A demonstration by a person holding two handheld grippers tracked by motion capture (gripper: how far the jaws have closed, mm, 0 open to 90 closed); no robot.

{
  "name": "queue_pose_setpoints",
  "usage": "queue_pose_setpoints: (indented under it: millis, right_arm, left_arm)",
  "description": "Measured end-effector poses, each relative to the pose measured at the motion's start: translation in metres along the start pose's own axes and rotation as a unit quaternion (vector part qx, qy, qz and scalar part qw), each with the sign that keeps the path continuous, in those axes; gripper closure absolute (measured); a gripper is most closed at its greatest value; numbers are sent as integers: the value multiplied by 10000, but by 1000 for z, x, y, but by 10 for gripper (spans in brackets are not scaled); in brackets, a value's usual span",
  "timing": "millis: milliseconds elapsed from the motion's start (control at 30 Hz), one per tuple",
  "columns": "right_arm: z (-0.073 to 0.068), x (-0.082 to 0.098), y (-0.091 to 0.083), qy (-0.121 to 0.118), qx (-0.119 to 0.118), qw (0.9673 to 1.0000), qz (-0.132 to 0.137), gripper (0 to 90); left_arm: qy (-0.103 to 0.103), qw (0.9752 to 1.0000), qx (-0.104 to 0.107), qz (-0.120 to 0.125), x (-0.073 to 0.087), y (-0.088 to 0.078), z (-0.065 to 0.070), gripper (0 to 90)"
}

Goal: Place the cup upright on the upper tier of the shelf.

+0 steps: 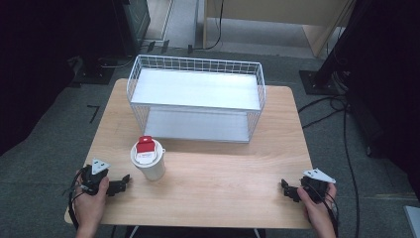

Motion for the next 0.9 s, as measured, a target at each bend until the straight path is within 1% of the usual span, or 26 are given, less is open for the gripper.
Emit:
queue_pose_setpoints:
  millis: [100,200,233,267,367,467,533,567,600,633,700,733,767,900]
  right_arm:
    - [0,0,0,-3,-15,10000,4,0]
    - [0,0,0,-13,-25,10000,3,0]
    - [0,0,0,-14,-25,10000,3,0]
    - [0,0,0,-13,-24,10000,3,0]
    - [0,0,0,-14,-24,10000,2,0]
    - [0,0,0,-14,-25,10000,3,0]
    - [0,0,0,-13,-25,10000,2,0]
    - [0,0,0,-13,-24,10000,3,0]
    - [0,0,0,-13,-25,10000,3,0]
    - [0,0,0,-12,-25,10000,2,0]
    - [0,0,0,-13,-28,10000,0,0]
    - [0,0,0,-13,-28,10000,1,0]
    - [0,0,0,-13,-28,10000,1,0]
    - [0,-1,1,-26,-45,10000,3,0]
  left_arm:
    - [22,10000,78,42,0,-1,1,0]
    - [-8,9995,226,231,-1,-6,2,0]
    - [-68,9992,262,304,-1,-8,2,0]
    - [-79,9989,307,351,-2,-9,2,0]
    - [-67,9984,352,427,-3,-11,3,0]
    - [32,9975,410,574,-7,-13,7,0]
    - [33,9972,441,595,-8,-14,9,0]
    - [13,9967,499,640,-9,-14,11,0]
    - [-13,9955,644,690,-11,-15,14,0]
    - [-70,9945,743,741,-12,-17,17,0]
    - [-81,9931,813,843,-15,-21,20,0]
    - [-77,9917,885,927,-17,-26,23,0]
    - [-77,9917,885,927,-17,-26,23,0]
    - [-75,9880,1047,1136,-23,-34,31,0]
Point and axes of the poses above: each handheld gripper's, and its own axes: y roughly forward along the jaws, x roughly out of its underside, z roughly to its right, the point moved 10 cm from there along y, roughly forward along the jaws, and after that the axes turned 7 degrees about z, right-handed, at the moved point
